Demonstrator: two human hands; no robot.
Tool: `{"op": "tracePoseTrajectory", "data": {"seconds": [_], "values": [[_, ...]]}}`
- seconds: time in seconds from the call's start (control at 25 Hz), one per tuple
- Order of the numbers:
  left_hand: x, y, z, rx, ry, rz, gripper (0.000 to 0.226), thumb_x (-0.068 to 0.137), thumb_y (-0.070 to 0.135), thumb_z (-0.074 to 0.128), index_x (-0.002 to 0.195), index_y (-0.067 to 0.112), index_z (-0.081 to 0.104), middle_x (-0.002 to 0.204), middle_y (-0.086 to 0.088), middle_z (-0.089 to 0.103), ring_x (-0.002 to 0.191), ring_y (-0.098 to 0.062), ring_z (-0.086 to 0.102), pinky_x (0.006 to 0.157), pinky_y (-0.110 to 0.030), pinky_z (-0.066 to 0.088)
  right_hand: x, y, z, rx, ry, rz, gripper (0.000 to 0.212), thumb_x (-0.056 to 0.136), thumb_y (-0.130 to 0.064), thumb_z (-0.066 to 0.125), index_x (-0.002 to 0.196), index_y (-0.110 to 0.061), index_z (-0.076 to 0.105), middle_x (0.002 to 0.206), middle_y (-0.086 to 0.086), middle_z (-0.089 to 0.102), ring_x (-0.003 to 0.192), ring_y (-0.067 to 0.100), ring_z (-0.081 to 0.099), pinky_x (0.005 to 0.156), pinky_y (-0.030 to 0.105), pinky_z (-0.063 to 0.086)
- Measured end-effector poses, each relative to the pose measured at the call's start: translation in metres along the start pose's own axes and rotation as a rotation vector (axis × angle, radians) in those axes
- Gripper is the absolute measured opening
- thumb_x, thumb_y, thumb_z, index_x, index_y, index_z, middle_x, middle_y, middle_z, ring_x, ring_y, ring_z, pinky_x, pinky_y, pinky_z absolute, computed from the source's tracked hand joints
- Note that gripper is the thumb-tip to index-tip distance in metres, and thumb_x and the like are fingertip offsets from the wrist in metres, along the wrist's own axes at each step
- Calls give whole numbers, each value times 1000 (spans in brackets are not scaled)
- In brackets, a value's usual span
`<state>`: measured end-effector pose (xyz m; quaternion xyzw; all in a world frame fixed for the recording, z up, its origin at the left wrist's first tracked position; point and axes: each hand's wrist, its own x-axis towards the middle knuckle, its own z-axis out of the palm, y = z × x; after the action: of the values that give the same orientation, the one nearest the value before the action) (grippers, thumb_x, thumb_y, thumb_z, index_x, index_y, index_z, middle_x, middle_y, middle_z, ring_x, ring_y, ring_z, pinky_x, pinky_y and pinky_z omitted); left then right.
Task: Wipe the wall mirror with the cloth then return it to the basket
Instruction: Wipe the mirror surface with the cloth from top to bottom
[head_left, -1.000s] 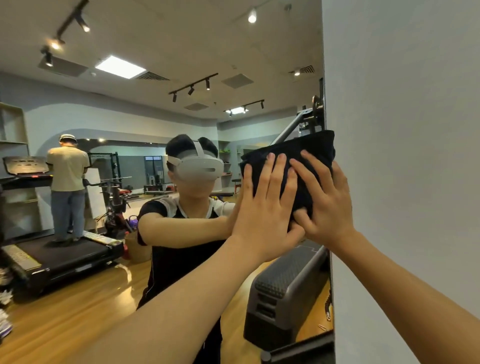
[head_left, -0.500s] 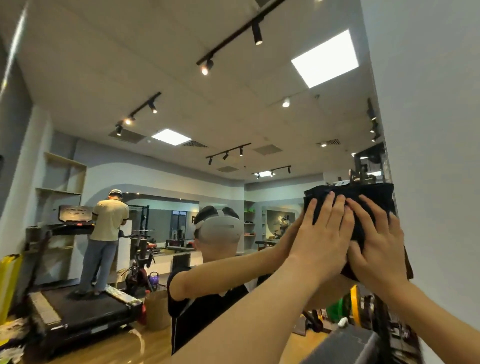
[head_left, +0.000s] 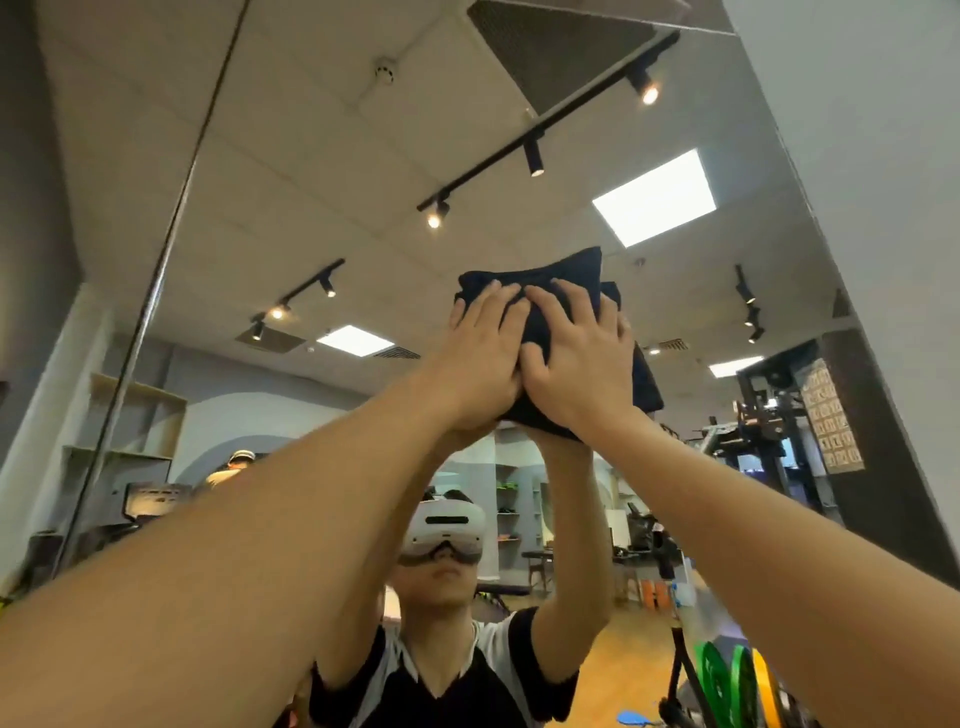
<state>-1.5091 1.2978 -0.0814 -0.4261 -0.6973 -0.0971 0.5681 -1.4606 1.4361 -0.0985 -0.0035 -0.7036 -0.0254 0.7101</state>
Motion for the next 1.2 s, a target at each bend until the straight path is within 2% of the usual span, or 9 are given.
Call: {"op": "tracePoseTrajectory", "data": {"seconds": [0.24,0.36,0.56,0.68,0.8,0.88,0.96,1.08,1.2], "values": [[-63,-120,-55,25,46,-158,75,102,28,55,162,11,13,171,-8,8,159,-27,3,129,-51,14,27,-140,43,65,-61,-124,61,94,-49,43,153,-33,42,161,-1,38,152,37,24,125,63,15],[-118,-162,-72,3,58,-228,76,99,28,58,161,11,17,169,-9,10,156,-33,16,123,-55,29,6,-199,61,94,-85,-178,61,93,-50,47,151,-32,46,159,1,42,152,38,25,125,62,15],[-243,-157,-57,-8,75,-367,75,91,19,68,153,6,27,166,-10,15,154,-34,22,115,-56,41,-92,-251,72,144,-171,-259,61,89,-52,49,146,-30,54,156,1,48,151,38,31,124,60,17],[-337,-123,-31,-2,15,-418,75,89,20,71,151,3,31,166,-11,16,156,-31,18,116,-47,41,-198,-258,72,203,-248,-265,65,90,-49,50,151,-26,50,162,5,42,154,39,26,125,60,14],[-408,-75,-4,23,-61,-382,68,92,23,64,148,-5,35,164,-21,21,157,-36,14,125,-37,22,-290,-245,61,165,-322,-292,68,92,-46,53,156,-23,45,167,7,35,156,41,23,125,61,14],[-436,-31,20,23,-127,-358,67,95,19,62,149,-8,33,163,-27,21,157,-41,12,128,-51,20,-340,-218,49,156,-362,-280,69,94,-43,54,158,-22,43,168,7,34,156,41,22,126,61,14],[-452,24,50,-13,-193,-326,67,95,19,56,151,-9,31,164,-29,18,157,-44,7,124,-65,21,-388,-173,32,151,-371,-252,69,94,-41,54,159,-21,41,168,7,34,155,41,23,126,60,15],[-455,116,92,-115,-254,-260,76,90,27,52,154,-6,28,167,-27,13,158,-41,1,122,-70,16,-443,-81,-4,93,-391,-263,68,97,-43,46,161,-21,38,168,7,33,155,41,26,126,60,20],[-413,202,129,-172,-256,-267,74,91,22,57,155,-2,28,169,-23,9,159,-38,-2,121,-69,19,-451,10,-37,44,-414,-244,66,101,-44,41,162,-22,33,170,7,28,155,40,26,126,60,20]]}}
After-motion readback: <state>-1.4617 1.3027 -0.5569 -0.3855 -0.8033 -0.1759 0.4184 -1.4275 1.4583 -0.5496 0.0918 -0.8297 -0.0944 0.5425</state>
